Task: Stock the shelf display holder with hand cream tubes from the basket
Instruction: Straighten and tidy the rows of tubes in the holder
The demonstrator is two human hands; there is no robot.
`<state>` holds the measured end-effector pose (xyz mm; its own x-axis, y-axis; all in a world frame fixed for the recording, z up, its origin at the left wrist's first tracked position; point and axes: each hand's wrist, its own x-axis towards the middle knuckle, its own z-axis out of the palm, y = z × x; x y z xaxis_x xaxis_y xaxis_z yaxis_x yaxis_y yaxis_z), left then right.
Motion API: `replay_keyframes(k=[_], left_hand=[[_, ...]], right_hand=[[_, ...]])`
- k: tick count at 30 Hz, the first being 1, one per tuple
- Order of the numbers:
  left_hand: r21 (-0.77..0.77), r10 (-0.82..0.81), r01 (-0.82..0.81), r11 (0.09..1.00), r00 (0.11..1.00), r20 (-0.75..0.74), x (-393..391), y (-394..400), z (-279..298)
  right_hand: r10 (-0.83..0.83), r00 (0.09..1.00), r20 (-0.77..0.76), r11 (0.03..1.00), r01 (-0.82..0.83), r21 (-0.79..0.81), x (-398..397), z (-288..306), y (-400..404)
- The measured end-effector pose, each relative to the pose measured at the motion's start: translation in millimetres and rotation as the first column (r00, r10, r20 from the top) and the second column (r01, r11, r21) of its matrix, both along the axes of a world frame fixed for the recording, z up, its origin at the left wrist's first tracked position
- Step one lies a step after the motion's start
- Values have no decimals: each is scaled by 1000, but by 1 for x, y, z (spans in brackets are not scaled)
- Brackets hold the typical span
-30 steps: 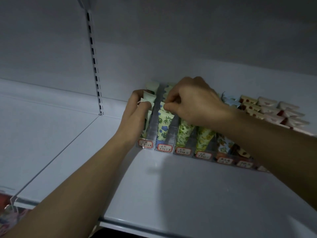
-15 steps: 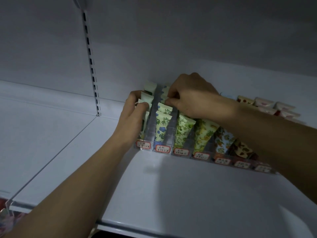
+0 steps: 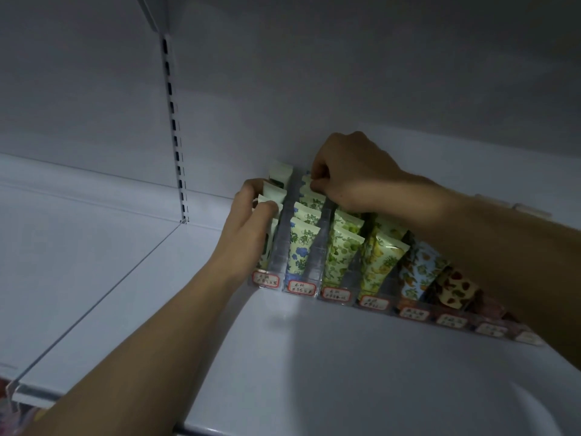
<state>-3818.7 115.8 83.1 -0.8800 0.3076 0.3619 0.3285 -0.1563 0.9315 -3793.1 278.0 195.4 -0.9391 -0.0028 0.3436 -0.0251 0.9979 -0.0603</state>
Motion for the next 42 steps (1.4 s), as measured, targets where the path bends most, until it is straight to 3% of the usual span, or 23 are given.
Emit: replay_keyframes(k=[5, 13, 15, 17, 20, 25, 27, 32, 42], left_hand=[[-15, 3, -3, 1000, 1000, -11, -4, 0, -3], [-9, -9, 9, 1000, 1000, -9, -6, 0, -4], [65, -29, 24, 998, 997, 74, -5, 1, -2], [235, -92, 40, 971, 973, 214, -9, -1, 0], [404, -138, -15, 915, 928, 347, -17, -6, 0], [410, -130, -47, 911, 910, 393, -16, -6, -2], [401, -116, -58, 914, 911, 396, -15, -7, 0], [389, -112, -49, 920, 918, 380, -11, -5, 1], [343, -122, -15, 939, 919, 376, -15, -7, 0]], right_hand=[[83, 994, -68, 996, -81, 40, -6, 32, 7], [-30, 999, -15, 993, 31, 110, -19, 0, 14], [-61, 998, -16, 976, 63, 208, -13, 5, 8], [-41, 995, -96, 966, 64, 250, 0, 14, -9], [58, 992, -113, 993, -47, 105, 30, 14, -46], [59, 990, 128, 993, -71, 91, 44, -15, -79], [28, 991, 132, 998, -36, 56, 40, -24, -78], [-8, 991, 133, 981, -18, 192, 48, -36, -81], [136, 991, 17, 987, -134, -89, 36, -10, -74]])
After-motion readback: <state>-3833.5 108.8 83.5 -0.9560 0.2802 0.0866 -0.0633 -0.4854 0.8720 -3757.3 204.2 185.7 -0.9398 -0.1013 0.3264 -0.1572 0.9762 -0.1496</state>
